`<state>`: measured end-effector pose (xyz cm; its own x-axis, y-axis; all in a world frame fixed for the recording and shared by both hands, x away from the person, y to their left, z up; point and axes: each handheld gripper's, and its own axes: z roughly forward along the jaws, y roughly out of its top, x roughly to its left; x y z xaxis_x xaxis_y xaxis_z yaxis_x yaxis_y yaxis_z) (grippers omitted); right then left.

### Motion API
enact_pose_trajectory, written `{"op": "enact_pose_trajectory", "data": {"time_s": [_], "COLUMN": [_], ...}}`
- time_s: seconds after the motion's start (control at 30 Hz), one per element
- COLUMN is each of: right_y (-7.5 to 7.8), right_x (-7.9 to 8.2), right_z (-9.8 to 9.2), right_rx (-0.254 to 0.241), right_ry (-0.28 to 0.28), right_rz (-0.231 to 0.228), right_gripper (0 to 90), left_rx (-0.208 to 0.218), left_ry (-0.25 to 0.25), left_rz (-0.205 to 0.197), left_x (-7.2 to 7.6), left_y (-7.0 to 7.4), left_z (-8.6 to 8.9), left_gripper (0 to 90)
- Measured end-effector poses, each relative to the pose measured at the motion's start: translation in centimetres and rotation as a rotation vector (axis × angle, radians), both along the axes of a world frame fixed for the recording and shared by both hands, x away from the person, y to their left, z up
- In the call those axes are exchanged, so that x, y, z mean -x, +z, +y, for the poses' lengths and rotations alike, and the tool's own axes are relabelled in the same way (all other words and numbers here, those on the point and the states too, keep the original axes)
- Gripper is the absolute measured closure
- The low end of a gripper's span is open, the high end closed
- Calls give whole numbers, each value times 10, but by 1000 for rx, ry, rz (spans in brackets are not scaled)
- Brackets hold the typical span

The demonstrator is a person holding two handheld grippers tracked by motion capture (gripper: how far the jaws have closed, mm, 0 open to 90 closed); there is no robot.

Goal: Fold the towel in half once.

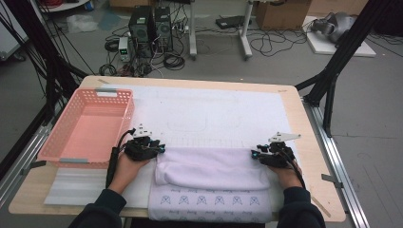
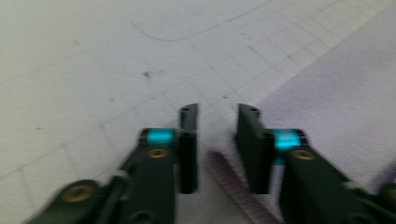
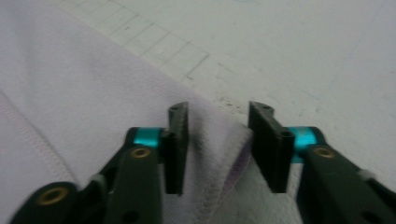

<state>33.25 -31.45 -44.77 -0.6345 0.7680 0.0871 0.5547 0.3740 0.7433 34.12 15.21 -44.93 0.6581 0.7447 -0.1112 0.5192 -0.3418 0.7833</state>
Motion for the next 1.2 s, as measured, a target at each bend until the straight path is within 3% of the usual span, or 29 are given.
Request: {"op": "enact_pose_trajectory", "data": {"time_s": [0.1,0.17,0.23,0.3,0.43,0.5,0.6,0.73,0.8,0.87,0.93,1.0,1.07,1.13,1.2], "right_y": [1,1,3,5,8,7,8,16,20,23,23,21,18,15,16], "right_x": [0,-1,-3,-8,-26,-39,-58,-81,-89,-97,-103,-108,-110,-111,-110], "right_z": [0,1,2,4,4,4,8,11,13,14,17,19,21,23,21], "right_rx": [-14,-11,13,20,14,6,32,41,45,36,39,40,45,55,52], "right_ry": [23,18,7,-15,-66,-78,-94,-102,-115,-138,-156,-175,-184,-187,-200], "right_rz": [21,16,-7,-40,-75,-74,-76,-100,-124,-129,-130,-119,-105,-85,-77], "right_gripper": [826,839,846,851,851,851,851,850,850,850,850,849,834,701,615], "left_rx": [6,2,58,52,103,83,64,69,90,89,92,97,74,72,81], "left_ry": [13,49,81,99,155,170,176,200,218,234,236,241,242,238,232], "left_rz": [6,-17,-12,-14,9,10,-6,-11,-52,-32,-50,-41,-28,-12,-12], "left_x": [-1,-3,-9,-17,-44,-58,-77,-100,-108,-117,-122,-123,-123,-121,-118], "left_y": [0,2,5,10,14,16,23,32,35,38,40,38,35,34,38], "left_z": [0,3,6,7,8,6,5,7,7,6,6,4,3,5,10], "left_gripper": [856,863,864,866,865,865,865,864,864,864,864,860,768,560,456]}}
